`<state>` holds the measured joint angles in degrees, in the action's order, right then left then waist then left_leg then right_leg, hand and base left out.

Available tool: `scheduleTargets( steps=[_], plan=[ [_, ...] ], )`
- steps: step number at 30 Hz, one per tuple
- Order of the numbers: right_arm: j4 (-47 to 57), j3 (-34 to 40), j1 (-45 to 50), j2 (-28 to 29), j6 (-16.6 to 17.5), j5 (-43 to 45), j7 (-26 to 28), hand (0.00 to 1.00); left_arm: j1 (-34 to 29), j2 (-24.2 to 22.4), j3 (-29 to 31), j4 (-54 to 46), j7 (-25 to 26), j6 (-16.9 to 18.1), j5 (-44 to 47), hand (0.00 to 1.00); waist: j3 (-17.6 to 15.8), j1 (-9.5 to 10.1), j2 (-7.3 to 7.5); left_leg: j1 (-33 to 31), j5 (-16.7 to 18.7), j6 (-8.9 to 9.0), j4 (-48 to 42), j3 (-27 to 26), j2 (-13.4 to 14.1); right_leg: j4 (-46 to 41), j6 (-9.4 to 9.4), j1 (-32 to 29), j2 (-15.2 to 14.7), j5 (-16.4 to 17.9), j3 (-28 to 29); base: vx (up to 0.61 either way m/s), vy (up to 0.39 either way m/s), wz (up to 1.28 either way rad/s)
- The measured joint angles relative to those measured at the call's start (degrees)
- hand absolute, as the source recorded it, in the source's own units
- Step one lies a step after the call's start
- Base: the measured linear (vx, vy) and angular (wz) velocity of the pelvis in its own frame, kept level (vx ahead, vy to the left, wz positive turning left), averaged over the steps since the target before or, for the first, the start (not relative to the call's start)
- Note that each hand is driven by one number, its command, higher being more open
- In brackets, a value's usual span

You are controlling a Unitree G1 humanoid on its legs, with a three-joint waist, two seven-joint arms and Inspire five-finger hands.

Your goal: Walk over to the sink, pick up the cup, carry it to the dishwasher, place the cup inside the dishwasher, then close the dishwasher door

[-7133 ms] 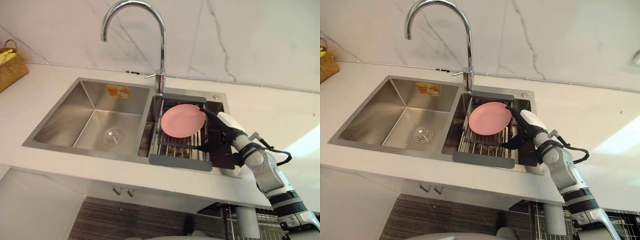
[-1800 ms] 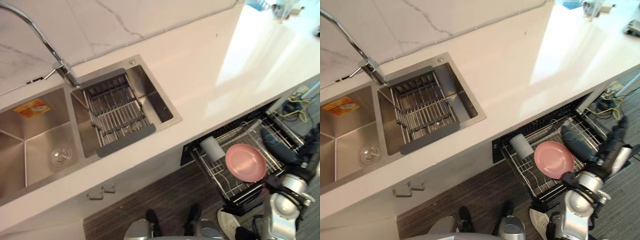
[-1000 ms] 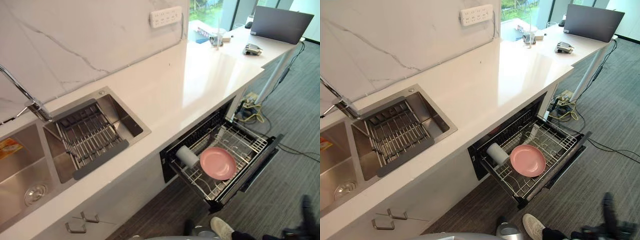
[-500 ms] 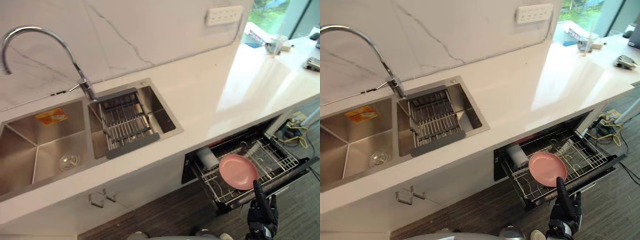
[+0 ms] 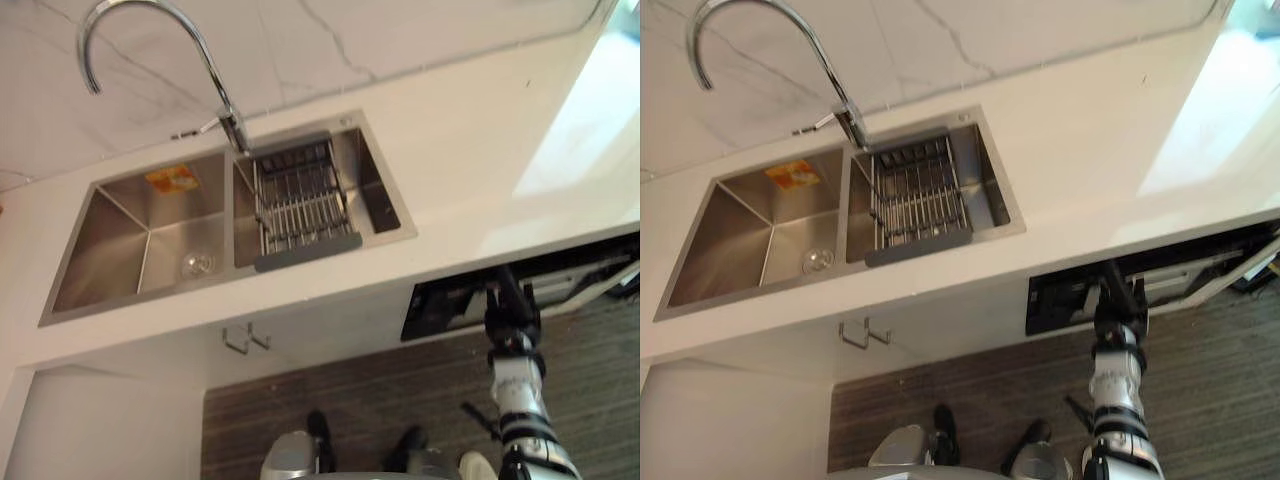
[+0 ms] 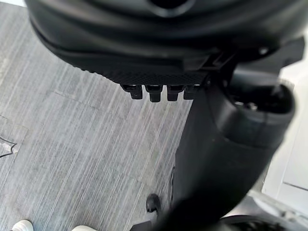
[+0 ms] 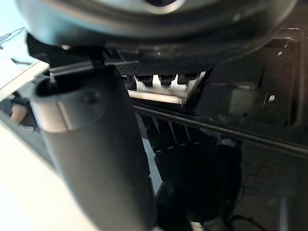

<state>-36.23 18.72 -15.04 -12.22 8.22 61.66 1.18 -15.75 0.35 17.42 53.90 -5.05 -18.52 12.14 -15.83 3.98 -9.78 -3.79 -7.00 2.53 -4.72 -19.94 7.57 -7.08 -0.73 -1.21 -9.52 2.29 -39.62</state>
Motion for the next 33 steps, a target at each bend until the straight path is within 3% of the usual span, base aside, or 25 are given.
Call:
scheduleTargets(
  steps=[6, 8, 11, 13, 16, 19, 22, 25, 33],
  plan=[
    [4.1, -2.9, 0.1, 1.0, 1.3, 0.0, -0.4, 1.00, 0.3, -1.7, -1.1, -2.1, -0.1, 3.8, 3.6, 1.00, -0.6, 0.09, -1.14, -2.1, -1.1, -0.40, 0.7, -1.0, 0.6, -5.8, -1.40, -4.6, -1.4, 2.6, 0.0, -0.06, -0.003, 0.00],
    [6.6, -5.3, 1.4, 0.1, 1.4, -0.9, -0.4, 1.00, 0.2, -2.1, -1.6, -2.1, -0.1, 4.2, 5.9, 1.00, -1.2, 0.31, -1.94, -2.1, 3.1, -0.95, 1.2, -1.3, 1.8, -7.1, -1.82, -6.1, -0.7, 2.9, 0.6, -0.03, 0.014, -0.28],
    [11.8, -14.1, 11.9, -0.6, 1.4, -6.5, 3.8, 1.00, -0.6, -2.2, -1.8, -2.2, -0.3, 3.6, 10.5, 1.00, -1.3, 0.20, -1.73, -1.3, 3.3, -0.62, 1.1, -1.3, 1.9, -7.5, -1.69, -5.5, -0.6, 3.2, 0.5, 0.02, -0.001, 0.01],
    [9.7, -21.5, 21.2, 1.4, 1.1, -15.2, 8.1, 1.00, -1.7, -1.4, -2.9, -2.2, -5.5, 2.7, 13.0, 1.00, -0.8, 0.08, -1.53, -0.5, 3.6, 0.04, 1.1, -0.6, 2.5, -6.2, -0.98, -3.4, 0.2, 3.4, -0.6, 0.05, -0.029, 0.23],
    [4.6, -23.0, 27.2, 4.9, -0.9, -23.6, 9.5, 1.00, -3.9, -1.1, -4.3, -2.2, -8.1, 3.7, 20.8, 1.00, 0.4, 0.82, -0.71, 0.1, 3.4, 0.92, 1.7, -1.3, 2.6, -5.6, -0.51, -3.0, 0.4, 3.6, -0.4, 0.10, -0.004, 0.04],
    [2.7, -18.3, 29.5, 6.8, 4.4, -28.8, 11.6, 1.00, -5.8, 0.7, -4.3, -2.1, -10.9, 4.4, 27.0, 1.00, 1.4, 0.29, 1.40, 2.9, 3.8, 1.30, 2.7, -1.5, 2.2, -4.3, 0.30, -0.1, 0.6, 3.4, -0.4, 0.08, 0.039, -0.02],
    [0.2, -17.1, 32.7, 6.2, 6.8, -34.1, 13.3, 1.00, -8.2, 2.3, -4.3, -1.6, -13.8, 4.5, 27.4, 1.00, 3.7, -0.20, 3.69, 5.1, 4.7, 1.73, 3.0, -4.0, 2.5, -2.1, 0.97, 1.5, 1.6, 2.7, 1.6, 0.10, 0.035, -0.33],
    [-5.6, -15.2, 33.8, 5.3, 5.7, -36.7, 13.1, 1.00, -8.1, 5.4, -4.9, 0.5, -16.9, 3.1, 27.3, 1.00, 4.7, -0.69, 5.12, 7.3, 5.2, 2.04, 2.9, -5.3, 2.4, 0.2, 1.40, 3.5, 2.3, 1.7, 2.9, 0.12, 0.055, -0.30],
    [-13.1, -10.9, 31.4, 4.3, 0.3, -37.1, 9.6, 1.00, -7.7, 6.7, -6.3, 2.7, -17.0, 2.3, 26.9, 1.00, 5.4, -1.59, 5.65, 10.5, 5.5, 2.44, 3.8, -5.6, 0.8, 6.1, 2.80, 8.4, 2.6, -1.4, 2.8, 0.05, 0.064, -0.02]
  ],
)
